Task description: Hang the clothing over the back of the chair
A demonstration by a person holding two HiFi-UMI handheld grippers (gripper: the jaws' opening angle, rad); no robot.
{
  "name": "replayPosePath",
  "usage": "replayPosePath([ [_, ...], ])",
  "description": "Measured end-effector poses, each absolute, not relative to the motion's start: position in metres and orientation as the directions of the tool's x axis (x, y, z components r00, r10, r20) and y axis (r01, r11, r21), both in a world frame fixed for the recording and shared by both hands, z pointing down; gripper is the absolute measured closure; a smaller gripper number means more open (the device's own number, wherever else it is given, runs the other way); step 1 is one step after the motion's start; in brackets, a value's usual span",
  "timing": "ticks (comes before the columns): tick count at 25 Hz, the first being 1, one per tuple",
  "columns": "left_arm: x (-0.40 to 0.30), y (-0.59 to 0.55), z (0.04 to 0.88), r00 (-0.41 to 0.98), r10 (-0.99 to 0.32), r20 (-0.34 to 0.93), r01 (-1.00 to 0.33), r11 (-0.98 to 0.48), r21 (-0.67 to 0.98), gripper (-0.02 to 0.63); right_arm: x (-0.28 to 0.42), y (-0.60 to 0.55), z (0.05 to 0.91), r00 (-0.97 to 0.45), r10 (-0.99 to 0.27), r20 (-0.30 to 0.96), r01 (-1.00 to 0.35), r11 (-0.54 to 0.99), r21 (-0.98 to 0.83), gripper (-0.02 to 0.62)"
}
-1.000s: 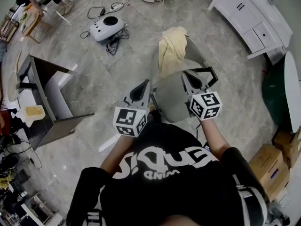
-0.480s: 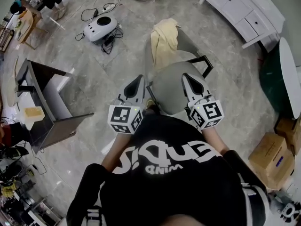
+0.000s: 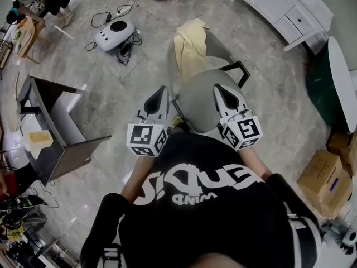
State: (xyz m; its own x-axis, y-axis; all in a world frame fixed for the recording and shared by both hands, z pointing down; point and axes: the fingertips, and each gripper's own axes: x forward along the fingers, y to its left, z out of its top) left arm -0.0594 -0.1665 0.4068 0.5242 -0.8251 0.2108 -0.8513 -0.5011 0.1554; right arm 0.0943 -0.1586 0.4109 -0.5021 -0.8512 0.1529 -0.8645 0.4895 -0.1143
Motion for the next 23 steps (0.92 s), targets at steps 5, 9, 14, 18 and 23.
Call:
replayPosePath([
  [5, -0.060, -0.167, 0.407, 0.523, -0.824, 0.219, -0.852, -0.499, 0.157, 0.592, 0.093, -0.162, 0.410, -0.505, -0.850, 0.151, -0.863, 0.491, -0.121, 0.580],
  [9, -0.061, -0.171, 0.409, 0.522, -0.822, 0.227, -0.853, -0.498, 0.156, 0.592, 0.092, -0.165, 0.413, -0.510, -0.845, 0.161, -0.860, 0.496, -0.121, 0.580],
  [14, -0.060, -0.175, 0.411, 0.523, -0.820, 0.232, -0.852, -0.497, 0.162, 0.592, 0.091, -0.169, 0.416, -0.514, -0.841, 0.171, -0.858, 0.500, -0.120, 0.580],
  [18, -0.060, -0.176, 0.411, 0.526, -0.817, 0.237, -0.851, -0.500, 0.164, 0.592, 0.089, -0.170, 0.417, -0.517, -0.838, 0.176, -0.856, 0.502, -0.123, 0.580],
  [23, -0.059, -0.178, 0.413, 0.525, -0.815, 0.243, -0.851, -0.498, 0.167, 0.592, 0.088, -0.172, 0.421, -0.522, -0.832, 0.188, -0.853, 0.506, -0.129, 0.580],
])
